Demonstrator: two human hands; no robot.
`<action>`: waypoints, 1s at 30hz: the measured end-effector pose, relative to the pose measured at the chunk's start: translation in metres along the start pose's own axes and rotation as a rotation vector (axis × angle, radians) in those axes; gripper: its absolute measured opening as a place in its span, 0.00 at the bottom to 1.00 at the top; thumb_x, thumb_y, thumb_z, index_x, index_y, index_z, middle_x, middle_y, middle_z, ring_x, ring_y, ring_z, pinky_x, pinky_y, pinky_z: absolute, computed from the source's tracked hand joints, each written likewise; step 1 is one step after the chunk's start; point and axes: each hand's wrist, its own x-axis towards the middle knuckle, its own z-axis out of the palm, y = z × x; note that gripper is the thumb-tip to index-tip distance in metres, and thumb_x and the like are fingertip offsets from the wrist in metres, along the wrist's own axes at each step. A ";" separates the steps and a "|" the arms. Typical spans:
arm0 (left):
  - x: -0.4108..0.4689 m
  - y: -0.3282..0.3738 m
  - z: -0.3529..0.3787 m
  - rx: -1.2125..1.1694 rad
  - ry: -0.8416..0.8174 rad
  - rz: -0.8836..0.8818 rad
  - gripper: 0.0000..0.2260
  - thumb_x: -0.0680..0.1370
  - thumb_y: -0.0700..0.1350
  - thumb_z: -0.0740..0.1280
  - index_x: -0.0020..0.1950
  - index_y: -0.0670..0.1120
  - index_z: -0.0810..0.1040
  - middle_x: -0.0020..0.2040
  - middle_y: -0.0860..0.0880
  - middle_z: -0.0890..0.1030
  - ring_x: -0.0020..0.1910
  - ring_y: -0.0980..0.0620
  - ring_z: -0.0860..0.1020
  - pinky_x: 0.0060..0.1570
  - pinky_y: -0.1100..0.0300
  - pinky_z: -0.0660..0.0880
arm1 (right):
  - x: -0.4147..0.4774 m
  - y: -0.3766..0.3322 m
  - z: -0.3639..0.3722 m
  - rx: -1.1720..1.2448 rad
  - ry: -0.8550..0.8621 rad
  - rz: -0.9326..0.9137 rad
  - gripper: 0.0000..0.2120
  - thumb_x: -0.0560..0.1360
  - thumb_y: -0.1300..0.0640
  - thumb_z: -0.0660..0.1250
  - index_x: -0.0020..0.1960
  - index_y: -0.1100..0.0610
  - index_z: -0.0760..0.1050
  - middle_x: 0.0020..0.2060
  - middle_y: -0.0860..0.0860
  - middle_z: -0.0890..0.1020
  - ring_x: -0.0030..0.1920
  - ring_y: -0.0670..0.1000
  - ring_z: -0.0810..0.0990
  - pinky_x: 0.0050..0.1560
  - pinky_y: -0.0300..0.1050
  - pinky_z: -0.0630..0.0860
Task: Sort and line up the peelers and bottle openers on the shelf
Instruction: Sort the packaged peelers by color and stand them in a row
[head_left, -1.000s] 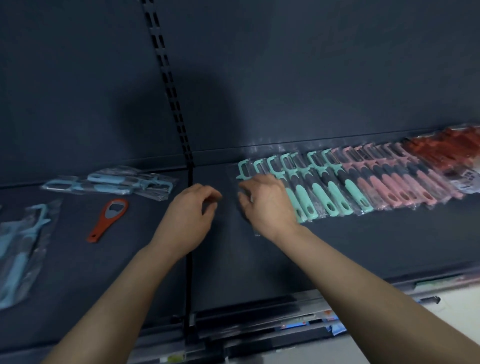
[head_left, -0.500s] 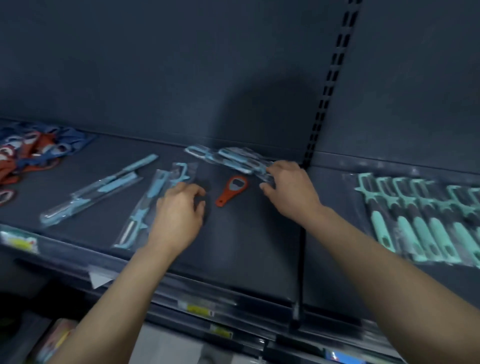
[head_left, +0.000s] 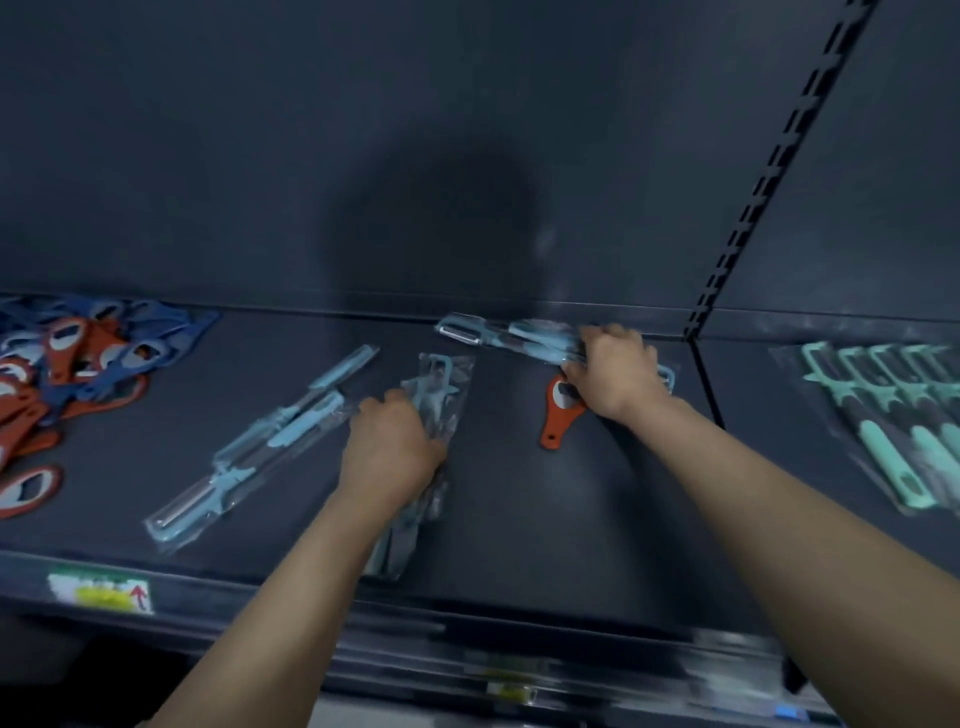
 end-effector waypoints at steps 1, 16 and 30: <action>0.002 0.000 -0.001 -0.024 -0.013 0.006 0.18 0.73 0.44 0.68 0.57 0.37 0.69 0.58 0.37 0.72 0.55 0.38 0.73 0.47 0.53 0.70 | 0.001 -0.002 -0.001 0.007 -0.011 0.014 0.17 0.75 0.51 0.64 0.59 0.58 0.71 0.59 0.58 0.73 0.61 0.60 0.68 0.58 0.52 0.64; -0.002 -0.039 -0.027 0.063 0.122 -0.131 0.12 0.76 0.41 0.63 0.56 0.36 0.70 0.59 0.36 0.69 0.57 0.36 0.71 0.53 0.50 0.68 | 0.020 -0.050 0.005 -0.037 0.008 -0.192 0.15 0.79 0.52 0.61 0.58 0.62 0.74 0.58 0.61 0.72 0.60 0.61 0.68 0.56 0.52 0.69; 0.025 -0.109 -0.054 0.004 -0.036 -0.157 0.20 0.70 0.41 0.71 0.56 0.41 0.64 0.52 0.42 0.68 0.55 0.40 0.71 0.54 0.48 0.72 | 0.013 -0.109 0.019 0.001 -0.066 -0.150 0.16 0.76 0.59 0.63 0.62 0.62 0.70 0.58 0.60 0.71 0.54 0.61 0.75 0.51 0.48 0.70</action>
